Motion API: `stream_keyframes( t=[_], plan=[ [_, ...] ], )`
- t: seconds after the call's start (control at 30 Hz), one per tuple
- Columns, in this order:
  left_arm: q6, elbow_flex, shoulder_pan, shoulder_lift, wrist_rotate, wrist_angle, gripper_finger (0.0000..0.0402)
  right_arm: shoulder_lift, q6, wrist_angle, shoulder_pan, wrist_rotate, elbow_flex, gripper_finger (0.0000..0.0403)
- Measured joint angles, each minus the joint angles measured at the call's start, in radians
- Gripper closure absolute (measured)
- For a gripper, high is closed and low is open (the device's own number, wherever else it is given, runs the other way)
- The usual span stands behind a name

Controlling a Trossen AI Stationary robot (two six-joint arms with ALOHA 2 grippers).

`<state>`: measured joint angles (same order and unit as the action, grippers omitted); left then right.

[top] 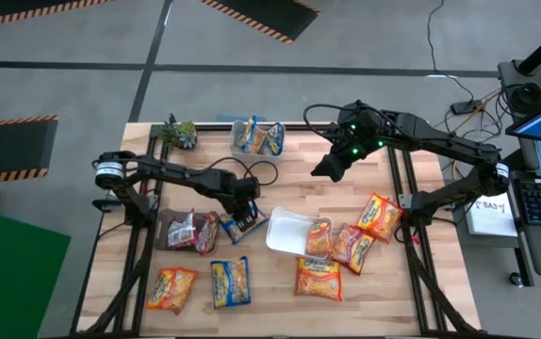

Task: Sort Maruchan noodles
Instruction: Put the blue noodle pack into the gray bin

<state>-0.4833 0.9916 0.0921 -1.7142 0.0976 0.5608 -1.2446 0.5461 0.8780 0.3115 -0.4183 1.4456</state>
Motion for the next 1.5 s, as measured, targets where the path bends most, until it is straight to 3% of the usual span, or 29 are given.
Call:
stream_keyframes(
  t=[0.13, 0.4, 0.57, 0.73, 0.87, 1.0, 1.5],
  plan=[
    [0.002, 0.000, 0.003, 0.000, -0.012, -0.033, 0.0363, 0.000, -0.006, 0.000, 0.000, 0.000, 0.000, 0.0216],
    [-0.012, 0.010, 0.039, 0.000, -0.141, -0.099, 0.0363, 0.000, -0.006, 0.000, 0.000, 0.004, 0.000, 0.0216],
    [-0.006, 0.051, 0.096, 0.001, -0.141, -0.093, 0.0363, 0.000, -0.008, 0.000, 0.000, 0.038, 0.000, 0.0216],
    [0.132, 0.134, 0.107, 0.008, -0.117, 0.046, 0.0363, 0.000, -0.012, 0.000, 0.000, 0.038, 0.000, 0.0216],
    [0.228, 0.165, 0.093, 0.008, -0.009, 0.154, 0.0363, 0.000, -0.022, 0.000, 0.000, 0.038, -0.001, 0.0216],
    [0.231, 0.160, 0.075, 0.008, 0.045, 0.195, 0.0363, 0.000, -0.027, 0.003, 0.000, 0.040, -0.009, 0.0216],
    [0.205, 0.158, 0.055, 0.008, 0.046, 0.208, 0.0363, 0.000, -0.049, 0.002, 0.001, 0.051, -0.071, 0.0216]
  ],
)
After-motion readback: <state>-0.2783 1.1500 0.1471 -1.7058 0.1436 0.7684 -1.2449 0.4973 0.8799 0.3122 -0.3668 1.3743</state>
